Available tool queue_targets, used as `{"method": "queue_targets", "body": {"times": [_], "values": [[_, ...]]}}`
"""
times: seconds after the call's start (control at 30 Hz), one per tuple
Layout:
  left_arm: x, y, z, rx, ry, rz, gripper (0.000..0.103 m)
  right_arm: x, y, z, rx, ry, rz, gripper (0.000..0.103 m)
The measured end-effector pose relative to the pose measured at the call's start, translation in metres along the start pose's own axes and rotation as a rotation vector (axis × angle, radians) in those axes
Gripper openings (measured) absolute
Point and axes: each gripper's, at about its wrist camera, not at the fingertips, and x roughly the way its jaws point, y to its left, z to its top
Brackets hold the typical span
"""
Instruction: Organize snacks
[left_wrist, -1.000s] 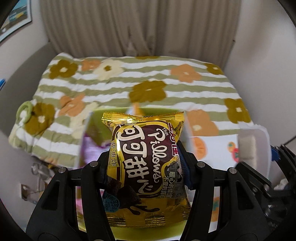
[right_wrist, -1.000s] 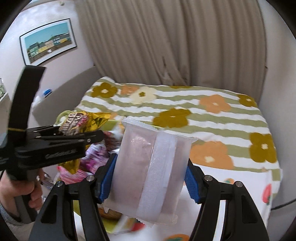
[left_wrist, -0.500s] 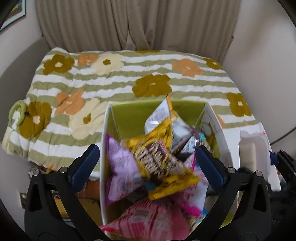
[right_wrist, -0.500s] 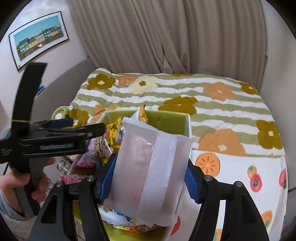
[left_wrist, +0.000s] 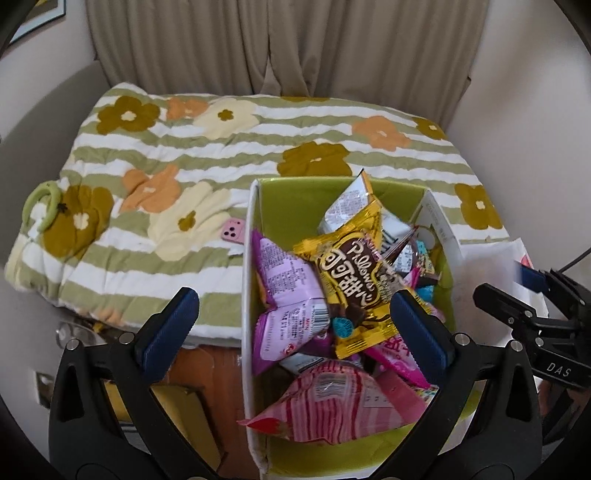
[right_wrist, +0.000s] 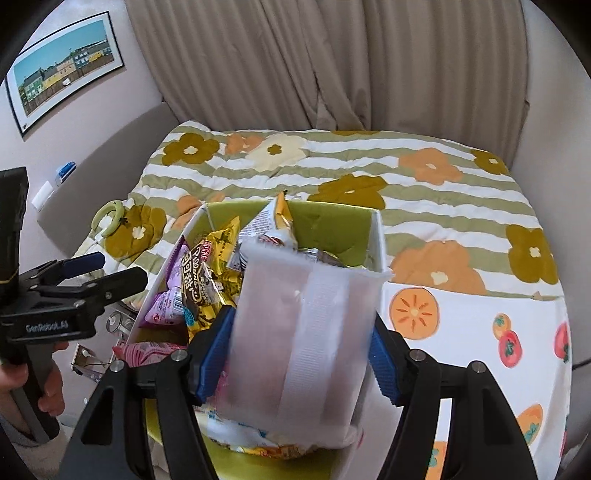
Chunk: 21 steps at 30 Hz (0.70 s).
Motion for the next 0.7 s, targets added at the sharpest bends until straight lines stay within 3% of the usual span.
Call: {"method": "queue_targets", "body": {"times": [0.07,0.1,0.4,0.7], "values": [[0.007,0.002,-0.005,0.008,0.016,-0.002,0.103,0.007,-0.001,0.000,0.007,0.022,-0.005,0.095],[0.010,0.002,-0.010,0.012,0.027,-0.003,0.103,0.008,-0.001,-0.002,0.017,0.022,-0.013,0.099],[0.007,0.001,-0.035,-0.019,0.044,0.006,0.102,0.007,-0.002,-0.026,0.063,0.057,-0.015,0.100],[-0.061,-0.030,-0.063,-0.041,-0.064,0.069,0.102,-0.051,0.000,-0.036,0.040,-0.049,0.006,0.100]]}}
